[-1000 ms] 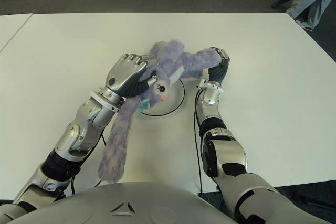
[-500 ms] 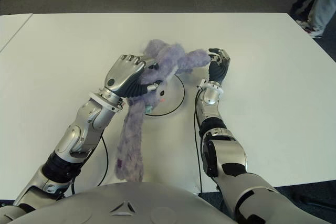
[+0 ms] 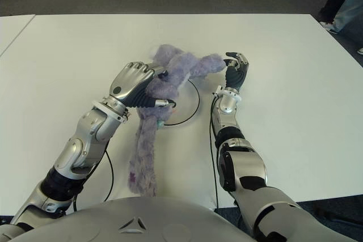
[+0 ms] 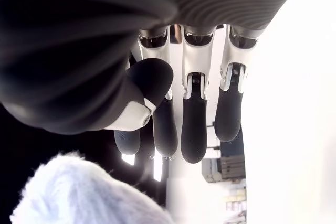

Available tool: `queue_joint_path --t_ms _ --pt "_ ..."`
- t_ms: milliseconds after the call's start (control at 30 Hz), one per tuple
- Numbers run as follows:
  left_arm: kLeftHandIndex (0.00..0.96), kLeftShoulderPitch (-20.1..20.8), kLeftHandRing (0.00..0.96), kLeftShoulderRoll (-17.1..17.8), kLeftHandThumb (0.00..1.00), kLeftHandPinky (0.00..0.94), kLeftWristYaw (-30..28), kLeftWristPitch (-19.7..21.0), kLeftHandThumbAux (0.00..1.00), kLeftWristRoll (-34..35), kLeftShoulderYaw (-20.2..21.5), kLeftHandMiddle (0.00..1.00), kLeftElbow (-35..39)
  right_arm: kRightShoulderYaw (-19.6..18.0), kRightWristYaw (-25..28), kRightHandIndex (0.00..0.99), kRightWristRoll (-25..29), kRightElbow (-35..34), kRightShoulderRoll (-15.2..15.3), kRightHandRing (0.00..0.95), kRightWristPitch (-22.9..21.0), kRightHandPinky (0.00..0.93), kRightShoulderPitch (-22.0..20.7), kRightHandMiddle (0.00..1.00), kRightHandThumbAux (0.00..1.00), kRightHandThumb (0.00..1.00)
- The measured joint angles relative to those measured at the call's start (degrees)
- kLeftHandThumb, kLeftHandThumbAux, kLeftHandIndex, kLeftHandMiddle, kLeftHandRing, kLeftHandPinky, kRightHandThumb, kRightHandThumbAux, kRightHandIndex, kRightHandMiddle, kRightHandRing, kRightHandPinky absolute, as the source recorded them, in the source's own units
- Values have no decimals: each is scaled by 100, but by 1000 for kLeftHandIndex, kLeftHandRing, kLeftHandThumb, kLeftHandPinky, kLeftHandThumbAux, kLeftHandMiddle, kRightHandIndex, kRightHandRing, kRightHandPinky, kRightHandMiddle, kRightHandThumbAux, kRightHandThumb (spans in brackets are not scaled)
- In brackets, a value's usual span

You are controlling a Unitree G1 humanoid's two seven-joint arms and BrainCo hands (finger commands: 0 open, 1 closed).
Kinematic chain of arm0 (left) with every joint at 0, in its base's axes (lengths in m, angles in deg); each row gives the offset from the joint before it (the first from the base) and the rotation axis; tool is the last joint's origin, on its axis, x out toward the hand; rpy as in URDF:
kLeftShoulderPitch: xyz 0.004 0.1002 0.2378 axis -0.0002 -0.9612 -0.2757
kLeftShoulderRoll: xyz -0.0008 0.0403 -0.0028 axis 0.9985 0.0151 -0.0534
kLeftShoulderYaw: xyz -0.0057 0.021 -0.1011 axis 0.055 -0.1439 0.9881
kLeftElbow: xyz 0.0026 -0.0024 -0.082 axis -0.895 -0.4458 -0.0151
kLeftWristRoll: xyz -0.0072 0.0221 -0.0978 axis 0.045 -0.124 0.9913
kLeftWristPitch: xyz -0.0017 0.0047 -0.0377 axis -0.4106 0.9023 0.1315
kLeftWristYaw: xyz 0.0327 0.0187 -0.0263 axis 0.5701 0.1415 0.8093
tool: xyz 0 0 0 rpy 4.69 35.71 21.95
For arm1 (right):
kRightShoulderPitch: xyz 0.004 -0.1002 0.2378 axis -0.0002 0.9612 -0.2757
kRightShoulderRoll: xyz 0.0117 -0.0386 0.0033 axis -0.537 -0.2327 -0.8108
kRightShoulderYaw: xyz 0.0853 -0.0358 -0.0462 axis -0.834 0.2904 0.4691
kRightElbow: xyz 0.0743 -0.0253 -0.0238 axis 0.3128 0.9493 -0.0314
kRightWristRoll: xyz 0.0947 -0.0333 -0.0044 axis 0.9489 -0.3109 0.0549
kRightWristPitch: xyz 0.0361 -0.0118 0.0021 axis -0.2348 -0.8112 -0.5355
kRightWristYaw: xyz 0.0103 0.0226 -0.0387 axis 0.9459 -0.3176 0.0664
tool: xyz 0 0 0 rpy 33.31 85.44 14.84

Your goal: Put the doll into the plate.

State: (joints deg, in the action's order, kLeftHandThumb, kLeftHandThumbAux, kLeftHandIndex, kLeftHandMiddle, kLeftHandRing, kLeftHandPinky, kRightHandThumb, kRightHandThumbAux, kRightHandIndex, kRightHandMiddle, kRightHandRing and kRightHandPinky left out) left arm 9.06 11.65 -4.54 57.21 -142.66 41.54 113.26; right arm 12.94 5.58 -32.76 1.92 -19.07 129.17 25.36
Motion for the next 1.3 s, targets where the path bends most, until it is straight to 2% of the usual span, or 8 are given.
queue_joint_path --t_ms 133,300,633,800,933,1300 --pt "4 0 95 126 0 40 -395 -42 397 518 151 107 137 19 6 433 1 0 1 477 0 370 -1 381 692 1000" --pt "0 2 15 281 3 5 -855 -58 407 1206 342 28 277 40 11 432 1 0 3 477 0 369 -1 372 692 1000" --pt "0 18 0 493 42 0 -1526 -68 393 2291 610 0 426 67 7 431 0 0 8 474 0 367 -1 366 693 1000" --pt "0 66 0 608 51 0 -1772 -92 368 2722 682 0 431 69 6 431 0 0 8 462 0 313 -1 364 679 953" --pt "0 115 0 688 53 0 -1904 -159 341 3031 761 0 428 70 7 431 0 0 8 461 0 325 -1 364 678 948" --pt "0 255 0 990 38 0 -2261 -804 324 4277 1121 0 128 69 7 431 1 0 7 458 0 352 -3 370 679 945"
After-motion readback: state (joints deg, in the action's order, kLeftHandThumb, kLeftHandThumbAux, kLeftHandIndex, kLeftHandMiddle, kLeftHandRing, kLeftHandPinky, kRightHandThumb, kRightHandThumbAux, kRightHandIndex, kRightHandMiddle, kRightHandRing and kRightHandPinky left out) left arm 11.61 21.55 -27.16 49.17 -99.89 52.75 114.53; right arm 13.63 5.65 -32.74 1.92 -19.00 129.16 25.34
